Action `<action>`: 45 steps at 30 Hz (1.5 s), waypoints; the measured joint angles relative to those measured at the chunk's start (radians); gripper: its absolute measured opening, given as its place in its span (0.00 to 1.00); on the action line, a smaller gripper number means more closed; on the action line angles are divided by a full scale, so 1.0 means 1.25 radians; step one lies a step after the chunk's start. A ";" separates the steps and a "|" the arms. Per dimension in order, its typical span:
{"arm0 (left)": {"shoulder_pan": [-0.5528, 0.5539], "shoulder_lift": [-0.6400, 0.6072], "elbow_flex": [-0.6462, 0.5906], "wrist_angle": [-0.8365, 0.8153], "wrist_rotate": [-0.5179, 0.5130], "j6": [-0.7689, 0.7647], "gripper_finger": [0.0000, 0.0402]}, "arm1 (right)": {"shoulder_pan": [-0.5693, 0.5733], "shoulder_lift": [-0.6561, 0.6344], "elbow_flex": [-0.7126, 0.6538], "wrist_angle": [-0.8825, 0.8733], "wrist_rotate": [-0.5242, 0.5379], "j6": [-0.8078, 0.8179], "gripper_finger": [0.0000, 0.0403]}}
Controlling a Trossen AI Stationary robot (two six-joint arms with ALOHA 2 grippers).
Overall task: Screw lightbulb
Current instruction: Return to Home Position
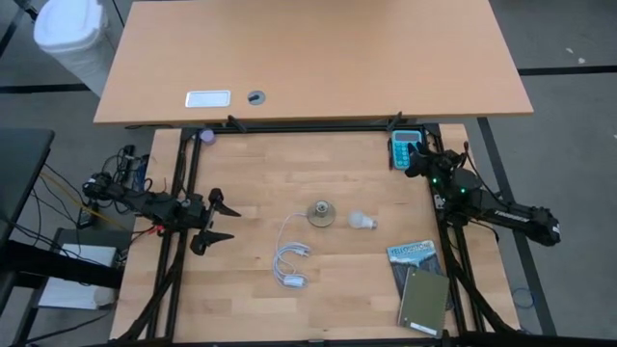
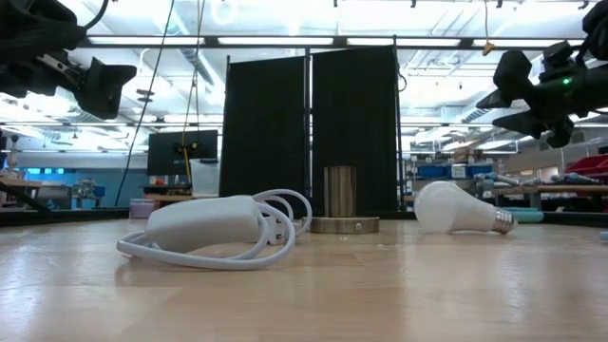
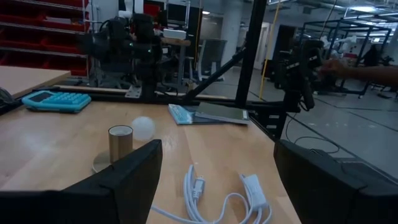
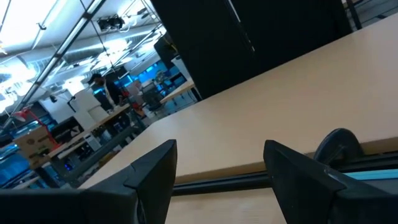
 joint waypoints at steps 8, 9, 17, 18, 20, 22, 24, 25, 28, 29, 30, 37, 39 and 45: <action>0.000 0.000 0.000 0.008 -0.002 0.000 0.78 | 0.000 0.000 0.000 0.000 0.001 0.000 0.60; 0.000 0.000 0.000 0.010 -0.002 0.000 0.78 | 0.000 0.000 0.000 0.000 0.001 0.000 0.60; 0.000 0.000 0.000 0.017 -0.002 0.000 0.78 | 0.000 0.000 0.000 0.000 0.002 0.000 0.60; 0.000 0.000 0.000 0.017 -0.002 0.000 0.78 | 0.000 0.000 0.000 0.000 0.004 0.000 0.60; 0.000 0.000 0.000 0.018 -0.002 0.000 0.78 | 0.000 0.000 0.000 0.000 0.004 0.000 0.60; 0.000 0.000 0.000 0.018 -0.002 0.000 0.78 | 0.000 0.000 0.000 0.000 0.004 0.000 0.60; 0.000 0.000 0.000 0.018 -0.002 0.000 0.78 | 0.000 0.000 0.000 0.000 0.004 0.000 0.60; 0.000 0.000 0.000 0.018 -0.002 0.000 0.78 | 0.000 0.000 0.000 0.000 0.004 0.000 0.60; 0.000 0.000 0.000 0.018 -0.002 0.000 0.78 | 0.000 0.000 0.000 0.000 0.003 0.000 0.60; 0.000 0.000 0.000 0.019 -0.002 0.000 0.78 | 0.000 0.000 0.000 0.000 0.003 0.000 0.60; 0.000 0.000 0.000 0.019 -0.001 0.000 0.78 | 0.000 0.000 0.000 0.000 0.003 0.000 0.60; 0.000 0.000 0.000 0.019 0.000 0.000 0.78 | 0.000 0.000 0.000 0.000 0.003 0.000 0.60; 0.000 0.000 0.000 0.019 0.000 0.000 0.78 | 0.000 0.000 0.000 0.000 0.003 0.000 0.60; 0.000 0.000 0.000 0.019 0.000 0.000 0.78 | 0.000 0.000 0.000 0.000 0.003 0.000 0.60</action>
